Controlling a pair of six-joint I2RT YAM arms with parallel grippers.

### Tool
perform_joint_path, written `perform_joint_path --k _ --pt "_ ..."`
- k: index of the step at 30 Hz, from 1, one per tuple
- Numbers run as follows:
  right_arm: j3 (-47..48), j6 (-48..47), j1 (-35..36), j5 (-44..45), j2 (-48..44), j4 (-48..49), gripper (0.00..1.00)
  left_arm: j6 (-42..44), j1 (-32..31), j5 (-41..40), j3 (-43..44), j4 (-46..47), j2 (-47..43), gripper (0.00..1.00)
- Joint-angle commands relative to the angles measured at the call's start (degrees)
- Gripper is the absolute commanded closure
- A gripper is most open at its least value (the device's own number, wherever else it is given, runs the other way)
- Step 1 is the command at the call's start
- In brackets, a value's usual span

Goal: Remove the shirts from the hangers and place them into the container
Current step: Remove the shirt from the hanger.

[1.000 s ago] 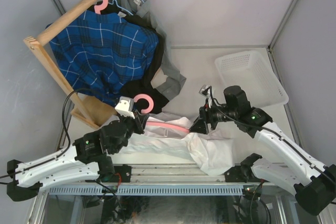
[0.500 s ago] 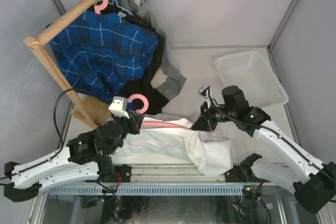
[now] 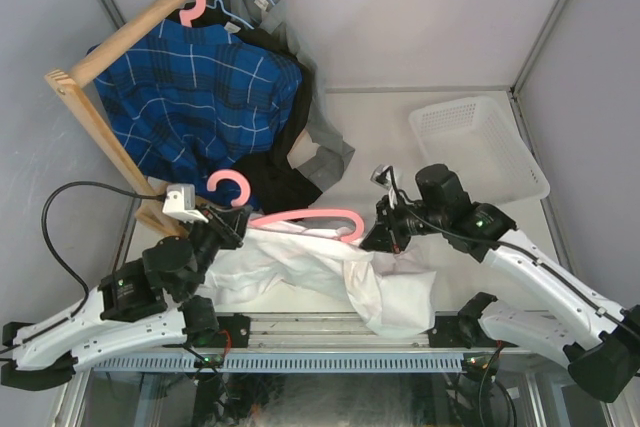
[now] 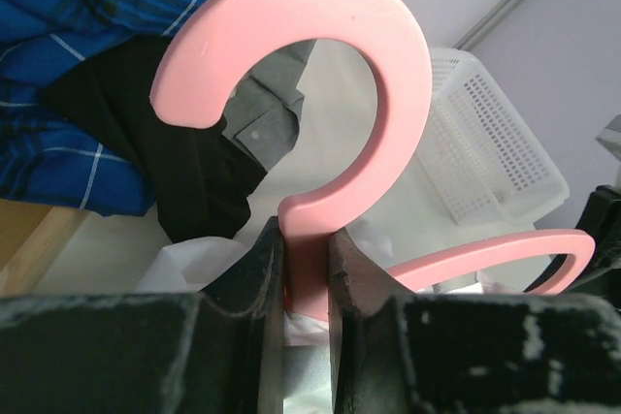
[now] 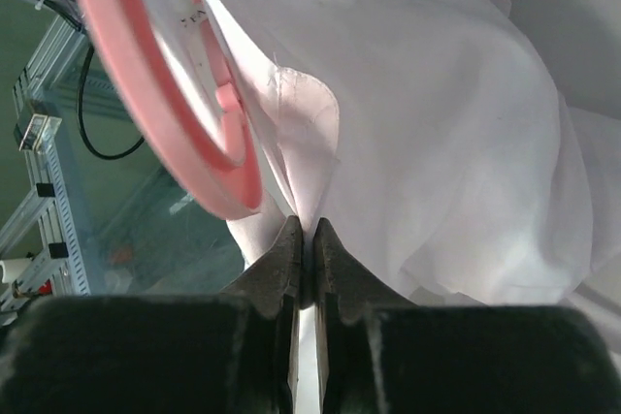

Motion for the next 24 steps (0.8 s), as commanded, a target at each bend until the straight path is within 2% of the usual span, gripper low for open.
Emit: perform_joint_path --k 1,3,4,7,13,18,22,24 --pt "0.45 1.13 1.0 4.36 1.83 -2.94 0.94 4.78 0.63 -4.36 3.51 6.91 -0.77 1.0" --pt "1.59 1.58 1.09 7.73 1.06 -2.37 0.8 5.5 0.6 -4.55 4.13 6.65 0.76 1.0" --pt "1.94 1.66 0.37 8.76 -0.04 -1.67 0.76 5.54 0.63 -5.14 4.89 5.25 1.77 1.0" --pt "1.96 1.35 -2.34 8.0 -5.87 2.18 0.6 5.34 0.6 -6.02 6.8 2.34 4.16 1.0" --pt "-0.61 -4.15 -4.25 5.82 -17.24 9.62 0.23 7.82 0.66 -2.53 8.08 3.83 6.89 1.0" --pt "0.86 -7.54 -4.34 -2.15 -16.29 12.75 0.16 11.2 0.7 6.33 10.79 3.75 10.66 1.0" --pt "4.4 -10.52 -3.7 -9.25 -9.28 10.01 0.14 11.2 0.67 8.67 11.47 4.36 11.76 1.0" --pt "6.67 -11.72 -2.02 -9.03 -5.49 7.64 0.14 11.46 0.71 9.49 12.13 4.63 12.32 1.0"
